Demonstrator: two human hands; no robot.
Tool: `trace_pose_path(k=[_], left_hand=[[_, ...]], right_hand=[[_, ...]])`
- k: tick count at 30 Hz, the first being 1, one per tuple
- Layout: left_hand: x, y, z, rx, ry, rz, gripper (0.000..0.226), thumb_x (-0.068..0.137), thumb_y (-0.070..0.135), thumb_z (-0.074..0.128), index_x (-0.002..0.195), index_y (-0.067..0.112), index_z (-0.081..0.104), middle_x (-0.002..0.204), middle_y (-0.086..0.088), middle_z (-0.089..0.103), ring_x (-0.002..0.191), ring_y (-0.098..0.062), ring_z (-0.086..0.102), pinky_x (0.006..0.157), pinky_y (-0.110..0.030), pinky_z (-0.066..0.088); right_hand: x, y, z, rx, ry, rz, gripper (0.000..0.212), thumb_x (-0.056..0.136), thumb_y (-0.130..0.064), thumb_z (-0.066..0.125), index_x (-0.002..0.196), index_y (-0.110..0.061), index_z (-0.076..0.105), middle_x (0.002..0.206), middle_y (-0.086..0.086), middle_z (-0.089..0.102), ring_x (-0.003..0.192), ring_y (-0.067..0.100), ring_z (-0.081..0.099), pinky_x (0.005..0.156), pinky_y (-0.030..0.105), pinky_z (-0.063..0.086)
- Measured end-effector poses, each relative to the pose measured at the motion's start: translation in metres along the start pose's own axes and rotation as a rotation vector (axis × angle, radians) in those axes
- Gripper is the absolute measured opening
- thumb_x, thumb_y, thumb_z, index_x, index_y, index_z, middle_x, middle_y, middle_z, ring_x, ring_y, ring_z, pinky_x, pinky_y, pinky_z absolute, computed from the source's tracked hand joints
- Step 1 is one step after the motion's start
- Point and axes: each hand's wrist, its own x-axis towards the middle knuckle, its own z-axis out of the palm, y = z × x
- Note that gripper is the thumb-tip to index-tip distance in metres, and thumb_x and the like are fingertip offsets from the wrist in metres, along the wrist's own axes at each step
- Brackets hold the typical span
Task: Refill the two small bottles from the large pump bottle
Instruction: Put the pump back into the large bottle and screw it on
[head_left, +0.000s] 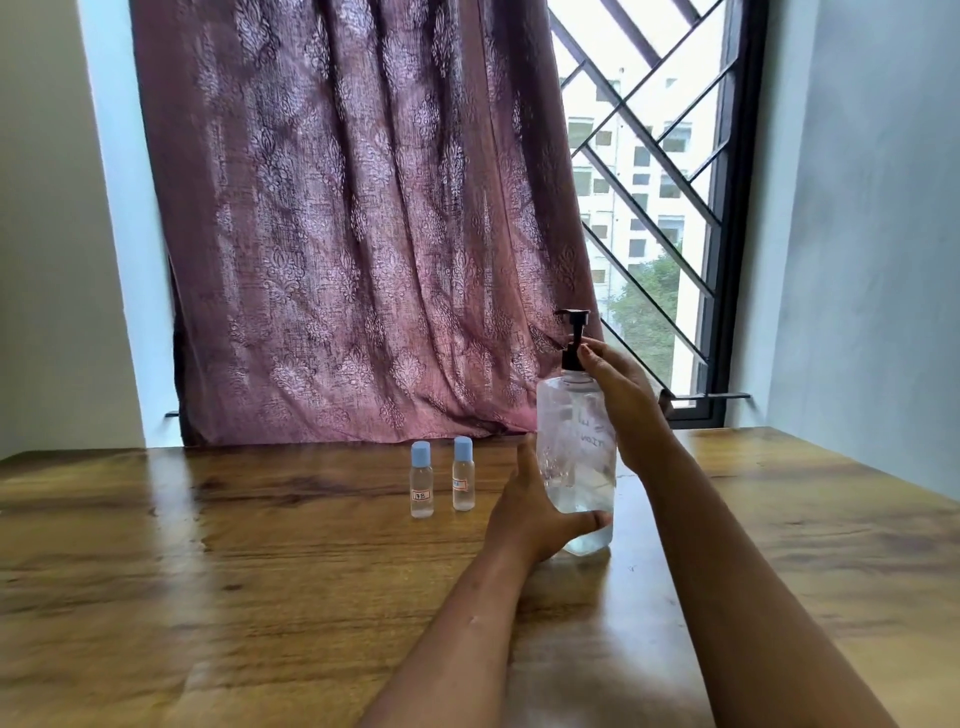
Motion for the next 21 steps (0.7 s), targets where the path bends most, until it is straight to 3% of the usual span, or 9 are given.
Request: trace_pose_path(k=[3,7,10,13,15,18,21], left_hand=[[0.0,0.0003,0.0004,0.001,0.002,0.005,0.119,0.062,0.048,0.081,0.146,0.031,-0.002,0.152,0.002,0.032,0.134,-0.02,0.04,0.105,-0.032,0.037],[0.0009,0.0001,0.0007,-0.005,0.009,-0.004,0.115,0.06,0.049,0.081,0.143,0.032,0.003,0.148,0.003,0.038,0.131,-0.019,0.044,0.103,-0.033,0.041],[0.0021,-0.0007,0.0025,0.022,0.003,-0.028,0.116,0.057,0.054,0.08,0.142,0.033,0.004,0.146,0.003,0.042,0.128,-0.02,0.047,0.102,-0.036,0.044],[0.0019,0.0012,0.0055,0.074,0.022,-0.032,0.115,0.055,0.059,0.077,0.14,0.035,0.004,0.144,0.001,0.044,0.126,-0.022,0.05,0.098,-0.04,0.047],[0.0019,0.0024,0.007,0.119,0.074,-0.029,0.115,0.056,0.059,0.076,0.14,0.032,0.003,0.145,0.0,0.04,0.127,-0.024,0.048,0.098,-0.04,0.047],[0.0024,0.0007,0.0059,0.149,0.139,-0.051,0.123,0.054,0.064,0.076,0.144,0.026,0.002,0.149,-0.004,0.033,0.133,-0.025,0.04,0.103,-0.041,0.043],[0.0043,-0.003,0.0037,0.162,0.159,-0.066,0.127,0.056,0.063,0.077,0.147,0.021,-0.001,0.152,-0.007,0.029,0.138,-0.026,0.034,0.109,-0.038,0.037]], right_hand=[[-0.0006,-0.0013,-0.002,-0.048,-0.004,-0.036,0.025,0.094,-0.013,0.052,0.113,0.002,0.059,0.092,0.007,0.064,0.09,0.021,0.06,0.088,0.037,0.047],[-0.0012,-0.0001,-0.001,-0.043,0.053,-0.074,0.019,0.089,-0.009,0.059,0.106,-0.001,0.062,0.088,0.004,0.067,0.079,0.01,0.066,0.081,0.028,0.052],[-0.0003,0.003,-0.002,-0.056,0.101,-0.094,0.017,0.086,-0.01,0.064,0.102,-0.004,0.064,0.087,0.005,0.069,0.077,0.011,0.068,0.08,0.033,0.054],[-0.0002,0.0072,-0.0024,-0.125,0.187,-0.132,0.022,0.083,-0.015,0.069,0.102,-0.005,0.066,0.088,0.005,0.071,0.081,0.014,0.069,0.083,0.038,0.055],[-0.0006,0.0084,-0.0022,-0.274,0.228,-0.177,0.029,0.079,-0.029,0.073,0.102,-0.013,0.068,0.092,0.003,0.072,0.087,0.017,0.07,0.084,0.039,0.055],[-0.005,0.005,0.0003,-0.532,0.131,-0.133,0.054,0.072,-0.047,0.074,0.118,-0.023,0.06,0.11,-0.008,0.064,0.1,0.011,0.061,0.087,0.029,0.049],[-0.0094,0.0068,0.0007,-0.545,-0.016,0.0,0.066,0.071,-0.047,0.076,0.128,-0.029,0.049,0.114,-0.012,0.054,0.105,0.008,0.053,0.091,0.028,0.044]])
